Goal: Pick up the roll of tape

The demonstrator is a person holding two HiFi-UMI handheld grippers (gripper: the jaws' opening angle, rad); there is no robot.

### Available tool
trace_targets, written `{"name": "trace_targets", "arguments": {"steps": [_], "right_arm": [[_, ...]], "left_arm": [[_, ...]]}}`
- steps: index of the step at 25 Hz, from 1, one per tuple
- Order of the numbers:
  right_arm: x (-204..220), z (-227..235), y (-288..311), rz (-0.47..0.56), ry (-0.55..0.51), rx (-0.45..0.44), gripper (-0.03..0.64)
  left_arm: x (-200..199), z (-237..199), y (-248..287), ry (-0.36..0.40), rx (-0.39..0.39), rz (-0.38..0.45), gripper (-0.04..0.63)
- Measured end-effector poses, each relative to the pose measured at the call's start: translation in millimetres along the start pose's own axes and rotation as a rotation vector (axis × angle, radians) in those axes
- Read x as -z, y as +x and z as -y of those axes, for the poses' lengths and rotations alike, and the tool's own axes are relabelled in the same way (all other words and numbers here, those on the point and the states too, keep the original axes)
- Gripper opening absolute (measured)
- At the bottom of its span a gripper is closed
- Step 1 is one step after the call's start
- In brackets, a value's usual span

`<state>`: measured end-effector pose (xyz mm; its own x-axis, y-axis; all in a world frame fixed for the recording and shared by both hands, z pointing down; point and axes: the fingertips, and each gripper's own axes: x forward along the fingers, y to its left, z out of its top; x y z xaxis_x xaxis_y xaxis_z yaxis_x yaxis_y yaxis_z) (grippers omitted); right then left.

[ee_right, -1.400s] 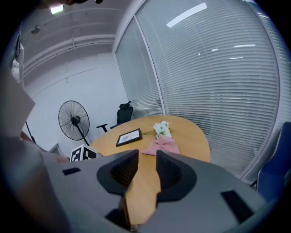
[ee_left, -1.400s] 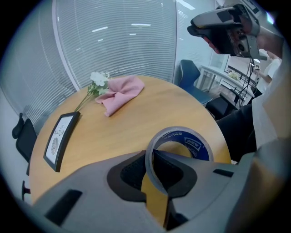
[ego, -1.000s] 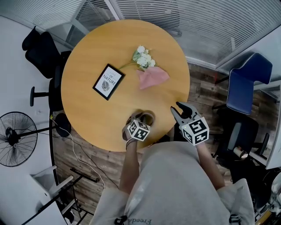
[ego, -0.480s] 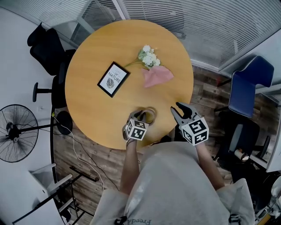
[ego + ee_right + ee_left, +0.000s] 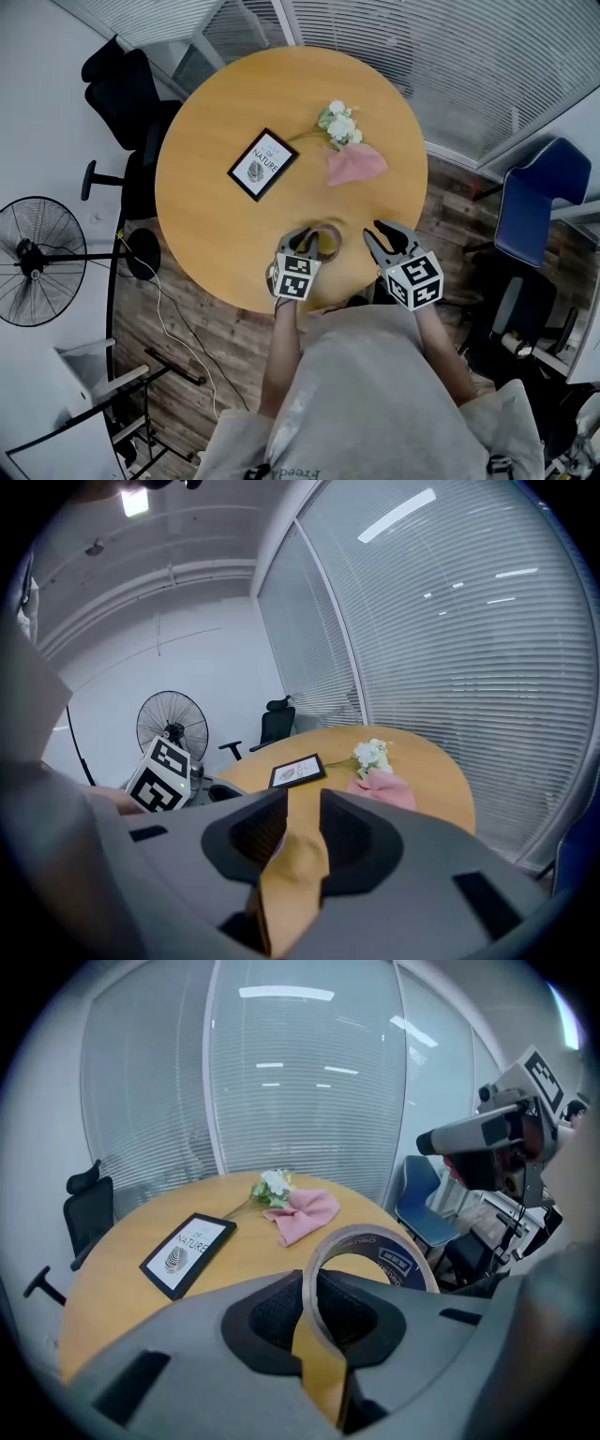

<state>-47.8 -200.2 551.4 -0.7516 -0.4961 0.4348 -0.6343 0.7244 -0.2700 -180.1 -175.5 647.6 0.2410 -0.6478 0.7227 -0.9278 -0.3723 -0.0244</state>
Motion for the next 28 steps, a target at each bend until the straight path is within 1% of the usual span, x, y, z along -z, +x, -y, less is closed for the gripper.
{"name": "trace_targets", "arguments": {"steps": [6,9,14,16,21,24,28], "right_arm": [[4,-25,2,0.0,-0.013,-0.024,0.103],[7,-33,1,0.0,-0.013,-0.03,0.103],[10,-40,-3,0.014,0.0,-0.026,0.103],[12,-41,-5,0.019,-0.002,-0.022,0.103],[17,-45,-9,0.022,-0.002,-0.019,0.103],[17,-45,-11,0.03,-0.001,-0.018,0.099],[16,-45,-12,0.037,-0.003,-0.014,0.077]], "left_arm": [[-19,-11,-40,-0.001,-0.053,0.093,0.051],[-31,-14,-60,-0.008,-0.079,0.154,0.051],[-49,-16,-91,-0.022,-0.126,0.231,0.051],[-55,-15,-101,-0.04,-0.136,0.272,0.051],[-66,-14,-121,-0.114,-0.145,0.364,0.051],[-66,-14,-126,-0.15,-0.146,0.393,0.051],[-63,-16,-129,-0.191,-0.142,0.409,0.051]]}}
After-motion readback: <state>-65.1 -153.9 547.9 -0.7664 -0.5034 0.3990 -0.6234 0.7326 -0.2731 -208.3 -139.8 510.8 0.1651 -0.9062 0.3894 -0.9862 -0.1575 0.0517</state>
